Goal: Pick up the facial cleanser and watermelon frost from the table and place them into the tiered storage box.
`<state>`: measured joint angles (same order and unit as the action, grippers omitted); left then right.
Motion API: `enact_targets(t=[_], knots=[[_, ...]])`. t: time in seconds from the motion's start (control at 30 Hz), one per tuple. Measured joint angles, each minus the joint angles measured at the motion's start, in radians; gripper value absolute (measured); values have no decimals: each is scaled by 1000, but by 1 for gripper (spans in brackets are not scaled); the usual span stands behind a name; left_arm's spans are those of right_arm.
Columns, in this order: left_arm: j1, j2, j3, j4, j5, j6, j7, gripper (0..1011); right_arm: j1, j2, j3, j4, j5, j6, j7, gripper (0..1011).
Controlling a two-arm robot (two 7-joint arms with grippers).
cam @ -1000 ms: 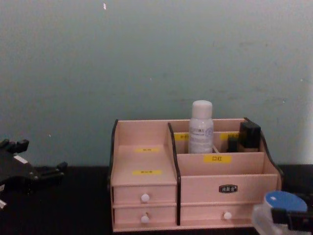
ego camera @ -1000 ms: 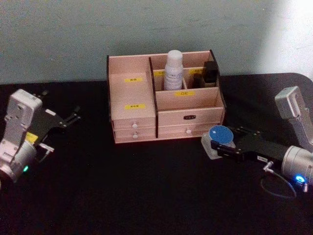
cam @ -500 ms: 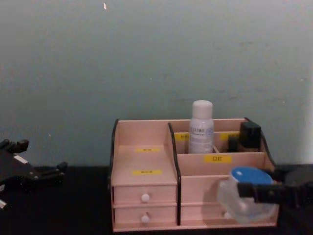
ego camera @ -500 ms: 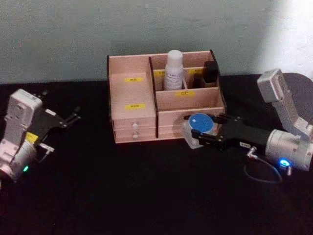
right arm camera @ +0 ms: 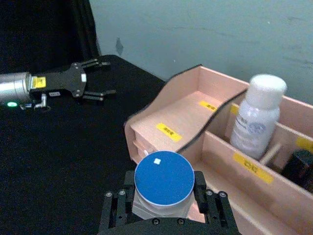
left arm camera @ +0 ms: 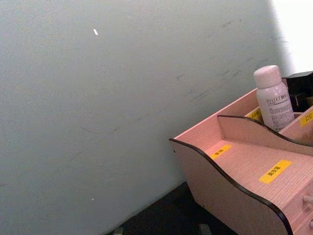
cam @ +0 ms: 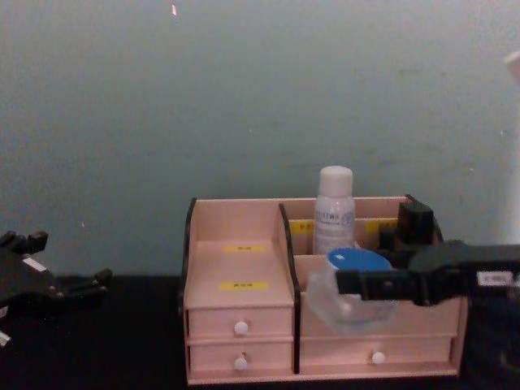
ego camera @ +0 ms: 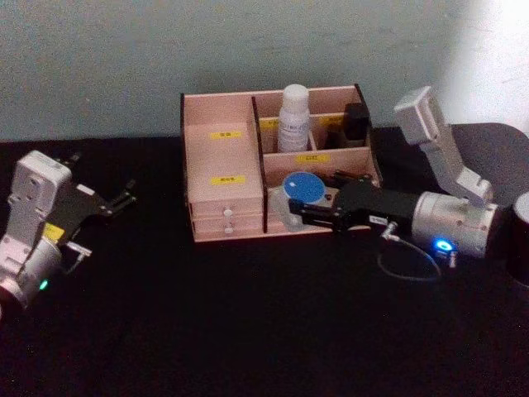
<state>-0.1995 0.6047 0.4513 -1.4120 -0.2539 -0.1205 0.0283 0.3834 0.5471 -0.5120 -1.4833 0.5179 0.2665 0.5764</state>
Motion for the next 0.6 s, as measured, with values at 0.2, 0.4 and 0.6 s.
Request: enact_targets(t=[0.2, 0.4, 0.6], knots=[[0, 0, 0, 0, 0, 0, 0, 1001, 56, -35, -31, 49, -6, -10, 5, 723], [0, 0, 0, 0, 0, 0, 0, 1001, 108, -69, -57, 95, -20, -15, 5, 723], [0, 0, 0, 0, 0, 0, 0, 1001, 147, -99, -75, 136, -30, -16, 8, 723]])
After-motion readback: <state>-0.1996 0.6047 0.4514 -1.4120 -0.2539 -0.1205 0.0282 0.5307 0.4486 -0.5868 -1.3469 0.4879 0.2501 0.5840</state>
